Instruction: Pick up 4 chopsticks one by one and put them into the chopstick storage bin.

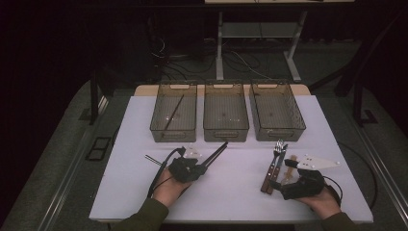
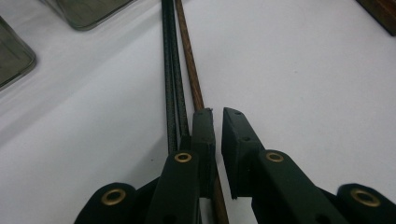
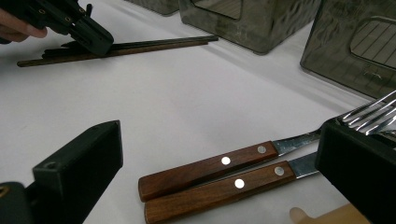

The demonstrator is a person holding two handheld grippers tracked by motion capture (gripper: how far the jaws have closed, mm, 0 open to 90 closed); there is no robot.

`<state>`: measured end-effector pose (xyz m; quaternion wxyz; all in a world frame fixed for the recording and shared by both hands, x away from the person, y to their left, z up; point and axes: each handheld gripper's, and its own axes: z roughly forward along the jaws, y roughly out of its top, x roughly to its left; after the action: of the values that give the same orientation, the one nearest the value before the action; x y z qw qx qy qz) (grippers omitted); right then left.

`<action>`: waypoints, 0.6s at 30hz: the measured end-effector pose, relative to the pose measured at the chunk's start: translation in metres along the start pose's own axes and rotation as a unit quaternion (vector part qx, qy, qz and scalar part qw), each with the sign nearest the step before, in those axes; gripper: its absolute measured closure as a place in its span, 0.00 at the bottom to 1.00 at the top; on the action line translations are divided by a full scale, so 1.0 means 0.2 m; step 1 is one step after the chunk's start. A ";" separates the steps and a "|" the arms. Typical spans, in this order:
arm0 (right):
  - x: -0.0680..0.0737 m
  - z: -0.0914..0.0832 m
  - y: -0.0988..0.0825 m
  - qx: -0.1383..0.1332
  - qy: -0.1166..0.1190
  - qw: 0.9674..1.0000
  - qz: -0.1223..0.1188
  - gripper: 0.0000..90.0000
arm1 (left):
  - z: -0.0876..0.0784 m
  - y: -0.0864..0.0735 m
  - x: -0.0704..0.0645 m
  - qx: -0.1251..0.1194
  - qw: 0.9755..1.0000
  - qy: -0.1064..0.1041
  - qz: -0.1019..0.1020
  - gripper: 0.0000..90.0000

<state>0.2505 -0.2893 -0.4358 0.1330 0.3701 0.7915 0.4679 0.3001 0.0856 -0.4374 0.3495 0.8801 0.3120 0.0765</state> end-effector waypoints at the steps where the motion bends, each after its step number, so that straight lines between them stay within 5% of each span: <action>1: 0.00 0.00 0.00 0.000 -0.001 1.000 0.000 0.01 | 0.00 0.00 0.00 0.001 1.000 0.000 0.002 0.93; 18: 0.00 0.00 0.00 -0.001 -0.001 1.000 -0.002 0.01 | -0.01 0.00 -0.01 0.007 1.000 0.016 0.009 0.94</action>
<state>0.2505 -0.2899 -0.4352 0.1350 0.3689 0.7914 0.4685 0.2975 0.0852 -0.4362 0.3372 0.8840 0.3108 0.0915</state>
